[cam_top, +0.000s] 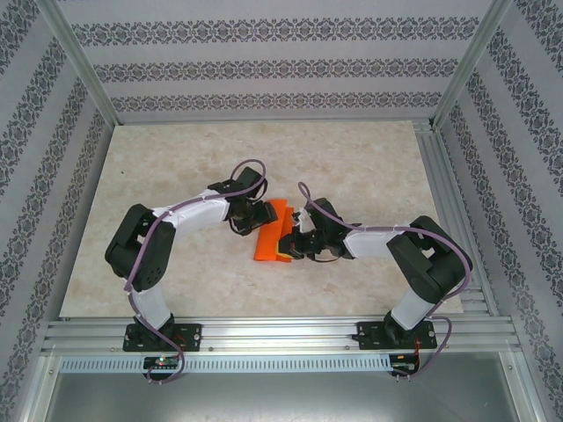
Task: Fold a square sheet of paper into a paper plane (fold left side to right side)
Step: First fold in half a square sheet of paper at the center of the table.
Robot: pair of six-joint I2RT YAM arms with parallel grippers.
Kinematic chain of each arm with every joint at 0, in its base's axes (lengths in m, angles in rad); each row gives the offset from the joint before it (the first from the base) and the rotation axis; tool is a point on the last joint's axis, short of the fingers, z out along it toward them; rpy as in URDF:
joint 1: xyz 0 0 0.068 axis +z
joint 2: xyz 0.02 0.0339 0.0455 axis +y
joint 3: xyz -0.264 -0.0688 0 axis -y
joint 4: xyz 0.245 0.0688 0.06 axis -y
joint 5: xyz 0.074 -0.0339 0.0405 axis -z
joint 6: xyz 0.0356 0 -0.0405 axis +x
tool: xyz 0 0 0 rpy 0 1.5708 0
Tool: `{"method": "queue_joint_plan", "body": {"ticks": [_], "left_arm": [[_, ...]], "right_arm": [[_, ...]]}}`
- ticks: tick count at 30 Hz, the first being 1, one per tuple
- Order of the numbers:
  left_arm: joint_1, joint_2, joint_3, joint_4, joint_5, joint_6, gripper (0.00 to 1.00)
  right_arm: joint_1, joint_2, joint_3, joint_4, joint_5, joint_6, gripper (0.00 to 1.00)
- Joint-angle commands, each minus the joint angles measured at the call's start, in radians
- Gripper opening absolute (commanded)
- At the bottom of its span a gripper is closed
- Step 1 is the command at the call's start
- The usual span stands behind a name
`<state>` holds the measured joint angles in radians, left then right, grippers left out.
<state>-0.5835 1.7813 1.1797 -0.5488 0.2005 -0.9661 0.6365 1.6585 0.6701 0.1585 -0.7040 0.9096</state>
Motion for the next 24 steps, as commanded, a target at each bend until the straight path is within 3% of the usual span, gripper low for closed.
{"method": "queue_joint_plan", "body": {"ticks": [1, 16, 24], "left_arm": [[0.020, -0.081, -0.016, -0.014, 0.000, 0.042, 0.64], [0.043, -0.112, -0.048, -0.040, -0.012, 0.093, 0.63], [0.042, -0.051, -0.055, 0.025, 0.064, 0.127, 0.60]], "right_arm": [[-0.024, -0.007, 0.032, -0.080, 0.026, -0.075, 0.00], [-0.070, -0.003, 0.036, -0.134, 0.038, -0.121, 0.00], [-0.072, 0.022, 0.041, -0.140, 0.045, -0.123, 0.00]]}}
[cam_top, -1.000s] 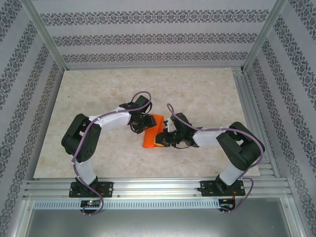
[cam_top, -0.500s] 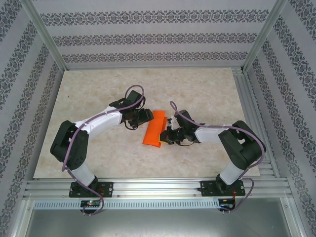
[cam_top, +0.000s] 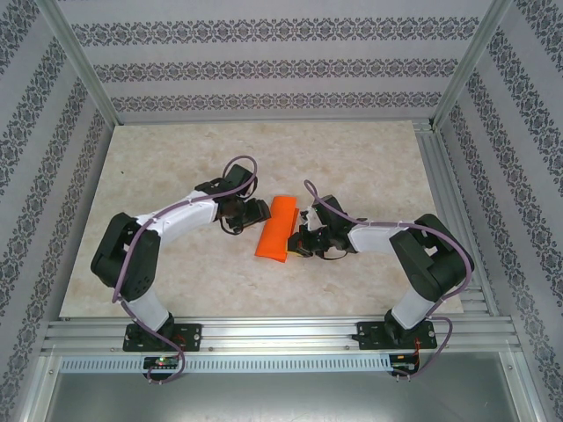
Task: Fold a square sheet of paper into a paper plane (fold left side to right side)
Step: First fold in half a square sheet of paper at the center of the table.
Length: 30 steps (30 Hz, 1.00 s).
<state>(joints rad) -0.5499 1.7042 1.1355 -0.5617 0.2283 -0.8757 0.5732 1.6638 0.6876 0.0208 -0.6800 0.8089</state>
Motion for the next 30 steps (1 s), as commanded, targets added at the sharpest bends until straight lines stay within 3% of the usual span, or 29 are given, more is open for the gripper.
{"method": "queue_joint_plan", "body": {"ticks": [1, 22, 30], "left_arm": [[0.008, 0.034, -0.011, 0.043, 0.045, 0.038, 0.59], [0.005, 0.132, 0.024, 0.116, 0.133, 0.037, 0.49], [0.005, 0.162, 0.036, 0.122, 0.145, 0.039, 0.40]], "right_arm": [[-0.009, 0.017, 0.024, -0.003, 0.022, -0.024, 0.00], [0.010, 0.072, 0.048, 0.025, 0.017, -0.002, 0.00], [0.016, 0.090, 0.055, 0.030, 0.016, 0.003, 0.00]]}}
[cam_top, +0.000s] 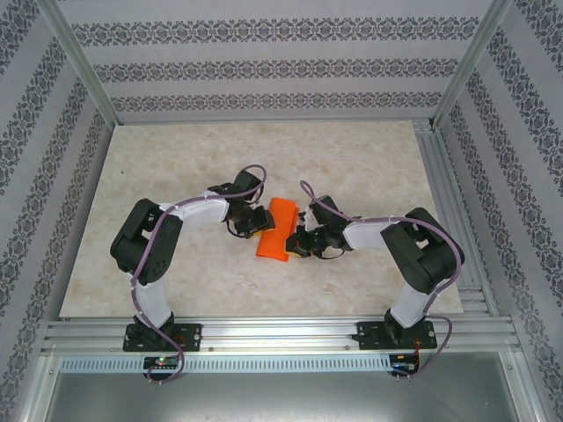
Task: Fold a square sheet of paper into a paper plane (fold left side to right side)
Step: First fold in half a square sheet of paper at the center of the table.
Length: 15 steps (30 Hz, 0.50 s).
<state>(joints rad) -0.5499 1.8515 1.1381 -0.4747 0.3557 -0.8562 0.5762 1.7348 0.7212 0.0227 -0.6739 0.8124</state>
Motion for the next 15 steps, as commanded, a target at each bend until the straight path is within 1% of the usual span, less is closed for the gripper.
{"method": "queue_joint_plan", "body": {"ticks": [1, 5, 7, 13, 15], "left_arm": [[0.005, 0.017, 0.032, 0.036, 0.019, 0.019, 0.40], [0.005, 0.026, 0.034, 0.034, 0.021, 0.020, 0.40], [0.004, 0.029, 0.036, 0.029, 0.018, 0.024, 0.40], [0.001, 0.036, 0.044, 0.007, -0.001, 0.030, 0.40], [0.001, 0.037, 0.048, 0.005, -0.001, 0.029, 0.41]], "right_arm": [[0.013, 0.019, 0.021, 0.028, 0.011, -0.002, 0.00], [0.013, 0.016, 0.018, 0.024, 0.012, -0.005, 0.00], [0.010, 0.006, 0.017, 0.013, 0.018, -0.011, 0.07], [-0.027, -0.052, 0.003, -0.041, 0.033, -0.046, 0.18], [-0.049, -0.080, -0.001, -0.074, 0.043, -0.066, 0.24]]}}
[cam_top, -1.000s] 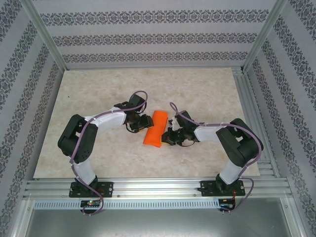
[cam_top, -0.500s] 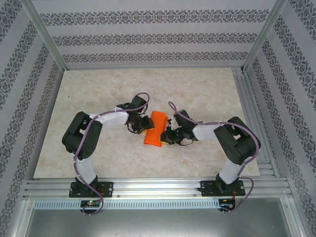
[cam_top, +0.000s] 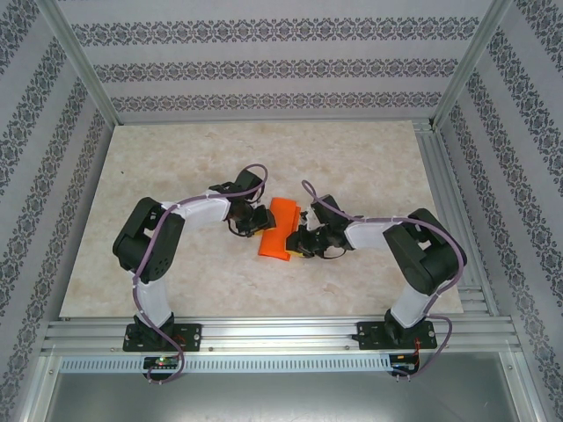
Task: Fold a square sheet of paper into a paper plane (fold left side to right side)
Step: First fold in half a square sheet of paper at the center of the table.
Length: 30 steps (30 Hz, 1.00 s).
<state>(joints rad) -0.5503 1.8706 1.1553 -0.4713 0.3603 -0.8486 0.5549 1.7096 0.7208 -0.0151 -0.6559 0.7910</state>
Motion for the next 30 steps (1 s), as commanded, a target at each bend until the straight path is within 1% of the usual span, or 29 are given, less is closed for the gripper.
{"method": "queue_joint_plan", "body": {"ticks": [1, 3, 8, 18, 30], "left_arm": [[0.001, 0.020, 0.033, 0.000, -0.005, 0.021, 0.42], [-0.001, 0.022, 0.040, -0.005, -0.007, 0.023, 0.43], [-0.006, 0.022, 0.052, -0.015, -0.007, 0.023, 0.44], [-0.019, 0.037, 0.077, -0.041, -0.009, 0.041, 0.44], [-0.037, 0.067, 0.120, -0.080, -0.030, 0.059, 0.44]], "right_arm": [[-0.039, -0.069, -0.004, -0.051, 0.028, -0.055, 0.26], [-0.064, -0.094, -0.011, -0.081, 0.033, -0.078, 0.28], [-0.110, -0.108, -0.017, -0.145, 0.058, -0.130, 0.29], [-0.154, -0.091, -0.034, -0.169, 0.091, -0.167, 0.29], [-0.168, -0.102, -0.032, -0.206, 0.110, -0.196, 0.29]]}}
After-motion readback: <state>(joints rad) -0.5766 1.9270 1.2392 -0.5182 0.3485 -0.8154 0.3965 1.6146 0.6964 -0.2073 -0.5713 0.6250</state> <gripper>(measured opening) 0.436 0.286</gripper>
